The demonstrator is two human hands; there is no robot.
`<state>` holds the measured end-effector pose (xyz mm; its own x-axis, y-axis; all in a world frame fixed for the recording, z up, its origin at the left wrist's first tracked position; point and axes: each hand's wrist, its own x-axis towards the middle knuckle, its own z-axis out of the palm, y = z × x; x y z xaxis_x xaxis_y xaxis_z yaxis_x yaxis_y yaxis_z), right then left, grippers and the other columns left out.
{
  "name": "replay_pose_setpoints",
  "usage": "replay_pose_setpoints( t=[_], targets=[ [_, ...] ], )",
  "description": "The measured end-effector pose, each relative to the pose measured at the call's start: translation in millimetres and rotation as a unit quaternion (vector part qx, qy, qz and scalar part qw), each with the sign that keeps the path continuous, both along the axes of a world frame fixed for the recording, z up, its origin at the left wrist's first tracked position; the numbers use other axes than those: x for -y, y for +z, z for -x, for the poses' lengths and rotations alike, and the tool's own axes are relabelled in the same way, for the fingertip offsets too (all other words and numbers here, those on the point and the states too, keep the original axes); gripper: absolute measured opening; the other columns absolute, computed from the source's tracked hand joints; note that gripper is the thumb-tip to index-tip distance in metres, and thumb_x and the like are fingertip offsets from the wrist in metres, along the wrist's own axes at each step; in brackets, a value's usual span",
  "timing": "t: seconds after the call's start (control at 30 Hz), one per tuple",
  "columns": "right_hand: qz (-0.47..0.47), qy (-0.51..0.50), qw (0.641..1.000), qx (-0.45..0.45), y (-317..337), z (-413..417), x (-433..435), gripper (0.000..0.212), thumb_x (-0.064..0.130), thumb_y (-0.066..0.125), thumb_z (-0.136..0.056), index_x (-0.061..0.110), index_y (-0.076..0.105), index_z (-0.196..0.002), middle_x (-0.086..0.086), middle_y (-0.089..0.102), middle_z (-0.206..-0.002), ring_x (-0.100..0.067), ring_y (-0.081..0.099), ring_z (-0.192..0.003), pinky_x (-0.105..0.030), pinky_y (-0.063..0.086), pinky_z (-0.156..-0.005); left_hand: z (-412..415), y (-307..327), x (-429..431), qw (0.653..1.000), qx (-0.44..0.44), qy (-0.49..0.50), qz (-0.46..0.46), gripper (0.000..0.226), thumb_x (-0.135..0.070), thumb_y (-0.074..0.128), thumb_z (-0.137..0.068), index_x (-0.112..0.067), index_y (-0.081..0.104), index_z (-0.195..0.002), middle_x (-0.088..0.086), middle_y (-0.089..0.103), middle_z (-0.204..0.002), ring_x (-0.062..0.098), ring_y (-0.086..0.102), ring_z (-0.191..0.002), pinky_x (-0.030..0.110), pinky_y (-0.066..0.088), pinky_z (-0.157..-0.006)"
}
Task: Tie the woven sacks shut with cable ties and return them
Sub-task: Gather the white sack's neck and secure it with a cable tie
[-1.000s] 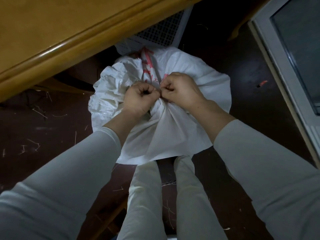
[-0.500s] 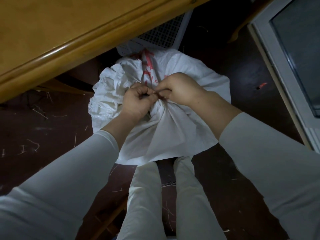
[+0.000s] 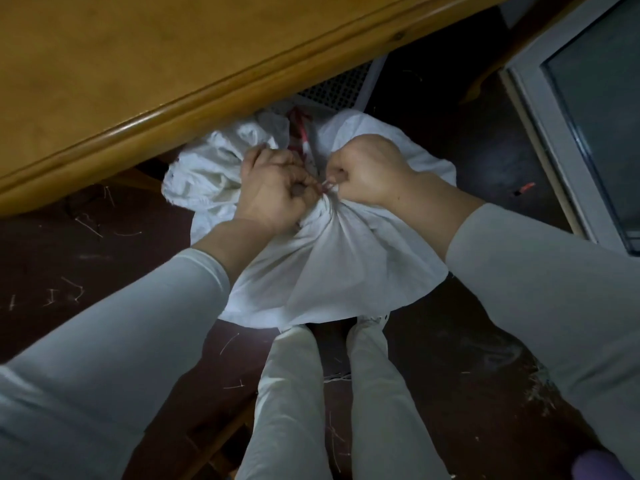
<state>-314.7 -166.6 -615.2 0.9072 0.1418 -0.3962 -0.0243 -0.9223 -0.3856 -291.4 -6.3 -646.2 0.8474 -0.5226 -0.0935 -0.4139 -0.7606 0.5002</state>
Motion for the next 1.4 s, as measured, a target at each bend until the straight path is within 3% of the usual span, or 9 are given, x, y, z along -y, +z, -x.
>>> replay_pose_setpoints(
  t=[0.13,0.27,0.4,0.6,0.73,0.87,1.0,1.27,1.4],
  targets=[
    [-0.038,-0.041,0.998,-0.020,-3,0,-4,0.022,0.010,0.053,-0.079,0.015,0.072,-0.088,-0.006,0.069,-0.095,-0.027,0.061,-0.094,-0.029,0.048,-0.075,4,5,-19,0.998,0.010,-0.066,-0.012,0.044,-0.048,0.049,-0.075,-0.017,0.075,-0.092,0.009,0.067,-0.104,0.035,0.058,-0.105,0.046,0.030,-0.102],
    [-0.127,-0.112,0.981,-0.098,-1,-2,-3,0.019,0.009,0.059,-0.077,0.019,0.074,-0.080,0.013,0.061,-0.073,-0.014,0.062,-0.088,-0.036,0.054,-0.083,14,3,-31,0.991,-0.073,-0.106,-0.047,0.057,-0.046,0.051,-0.072,-0.027,0.057,-0.125,-0.005,0.043,-0.144,0.018,0.026,-0.141,0.032,0.010,-0.109],
    [-0.085,-0.084,0.990,-0.075,9,-8,-7,0.024,0.013,0.053,-0.078,0.014,0.072,-0.094,-0.001,0.069,-0.101,-0.021,0.061,-0.100,-0.037,0.053,-0.086,14,-1,-30,0.994,-0.026,-0.101,-0.039,0.047,-0.031,0.064,-0.074,-0.024,0.061,-0.121,-0.002,0.055,-0.135,0.021,0.037,-0.136,0.035,0.015,-0.105],
    [0.015,0.054,0.987,-0.152,20,-13,-22,0.018,0.006,0.050,-0.087,0.015,0.058,-0.073,-0.001,0.054,-0.068,-0.017,0.051,-0.060,-0.025,0.038,-0.054,16,-1,-28,0.996,0.011,-0.083,-0.024,0.040,-0.025,0.069,-0.067,-0.020,0.070,-0.107,0.002,0.064,-0.123,0.025,0.050,-0.125,0.030,0.013,-0.103],
    [0.056,0.085,0.977,-0.186,30,-17,-28,0.023,0.002,0.049,-0.081,0.013,0.048,-0.061,-0.001,0.051,-0.057,-0.015,0.050,-0.054,-0.024,0.040,-0.053,18,0,-25,0.992,0.062,-0.107,-0.028,0.041,-0.028,0.073,-0.060,-0.015,0.072,-0.099,0.008,0.069,-0.105,0.031,0.059,-0.105,0.034,0.015,-0.102],
    [0.009,0.071,0.956,-0.284,39,-21,-25,0.024,0.008,0.046,-0.084,0.000,0.069,-0.078,-0.014,0.071,-0.069,-0.023,0.065,-0.056,-0.023,0.049,-0.047,15,10,-21,0.988,0.078,-0.128,0.034,0.042,-0.039,0.050,-0.069,-0.014,0.076,-0.090,0.009,0.068,-0.096,0.019,0.043,-0.103,0.037,0.013,-0.107],
    [-0.026,0.049,0.945,-0.321,57,-19,-17,0.023,0.008,0.047,-0.086,-0.002,0.067,-0.089,-0.014,0.071,-0.075,-0.019,0.061,-0.055,-0.021,0.043,-0.043,14,20,-12,0.982,0.111,-0.147,0.048,0.031,-0.038,0.052,-0.080,-0.020,0.077,-0.087,0.005,0.070,-0.095,0.018,0.044,-0.105,0.041,0.017,-0.105],
    [-0.063,-0.036,0.962,-0.262,76,5,-11,0.021,0.008,0.051,-0.079,0.006,0.072,-0.081,-0.010,0.072,-0.074,-0.017,0.059,-0.057,-0.026,0.048,-0.059,30,42,-6,0.988,0.086,-0.123,0.048,0.036,-0.033,0.049,-0.074,-0.014,0.077,-0.085,0.009,0.072,-0.096,0.020,0.043,-0.107,0.059,0.021,-0.101],
    [-0.112,-0.104,0.962,-0.226,70,24,-6,0.025,0.002,0.050,-0.069,0.017,0.070,-0.066,-0.004,0.071,-0.078,-0.021,0.064,-0.078,-0.036,0.055,-0.076,36,46,-1,0.992,0.030,-0.110,0.049,0.042,-0.036,0.047,-0.074,-0.010,0.077,-0.087,0.014,0.071,-0.102,0.036,0.059,-0.109,0.057,0.017,-0.101]
  ],
)
